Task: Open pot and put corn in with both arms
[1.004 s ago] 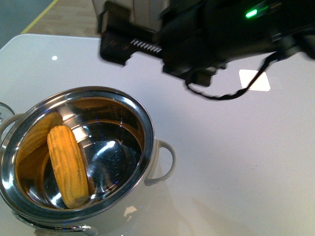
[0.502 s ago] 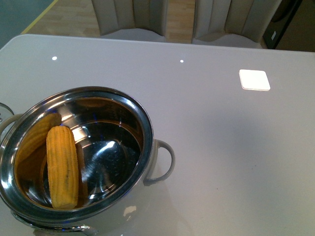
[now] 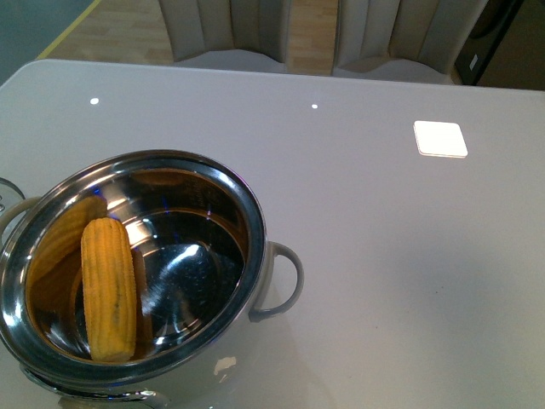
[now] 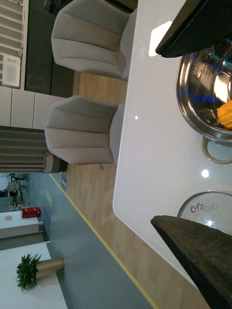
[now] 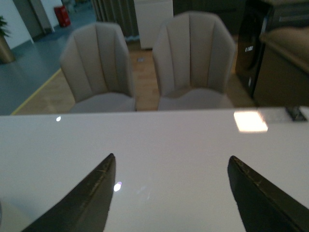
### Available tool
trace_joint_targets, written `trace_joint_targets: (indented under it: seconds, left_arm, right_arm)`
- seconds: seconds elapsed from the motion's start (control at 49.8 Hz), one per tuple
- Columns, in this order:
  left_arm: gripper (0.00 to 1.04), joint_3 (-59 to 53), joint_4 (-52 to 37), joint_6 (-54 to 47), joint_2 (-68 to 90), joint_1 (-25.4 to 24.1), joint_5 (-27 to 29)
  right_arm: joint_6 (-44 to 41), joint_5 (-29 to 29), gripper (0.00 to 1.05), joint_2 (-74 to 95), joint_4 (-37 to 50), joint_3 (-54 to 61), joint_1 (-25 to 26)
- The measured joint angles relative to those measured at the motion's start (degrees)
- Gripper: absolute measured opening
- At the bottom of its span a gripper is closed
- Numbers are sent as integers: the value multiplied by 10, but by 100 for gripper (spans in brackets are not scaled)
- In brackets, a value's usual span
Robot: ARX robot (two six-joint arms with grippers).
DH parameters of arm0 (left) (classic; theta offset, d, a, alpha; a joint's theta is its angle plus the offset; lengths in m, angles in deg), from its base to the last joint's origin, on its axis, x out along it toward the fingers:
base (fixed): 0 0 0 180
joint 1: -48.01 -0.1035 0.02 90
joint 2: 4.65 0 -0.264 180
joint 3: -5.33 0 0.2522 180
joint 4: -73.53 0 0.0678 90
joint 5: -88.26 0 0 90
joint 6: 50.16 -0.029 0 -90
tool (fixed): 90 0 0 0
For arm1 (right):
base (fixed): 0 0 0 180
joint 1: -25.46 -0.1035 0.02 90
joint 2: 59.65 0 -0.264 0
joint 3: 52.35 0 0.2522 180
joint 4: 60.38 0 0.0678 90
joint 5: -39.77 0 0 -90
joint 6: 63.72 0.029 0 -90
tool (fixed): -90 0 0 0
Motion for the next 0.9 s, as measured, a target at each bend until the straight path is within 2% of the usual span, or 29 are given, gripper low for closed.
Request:
trace_joint_targets:
  seconds: [0.201, 0.281, 0.402, 0.904]
  left_arm:
    - [98, 0, 0, 0, 0, 0, 0]
    - [98, 0, 0, 0, 0, 0, 0]
    - [98, 0, 0, 0, 0, 0, 0]
    - [98, 0, 0, 0, 0, 0, 0]
  right_arm:
    - [-34, -20, 33, -63, -33, 20, 22]
    - [-39, -68, 20, -79, -35, 34, 57]
    - [-44, -73, 1, -99, -38, 43, 77]
    - [-45, -75, 2, -261, -191, 43, 78]
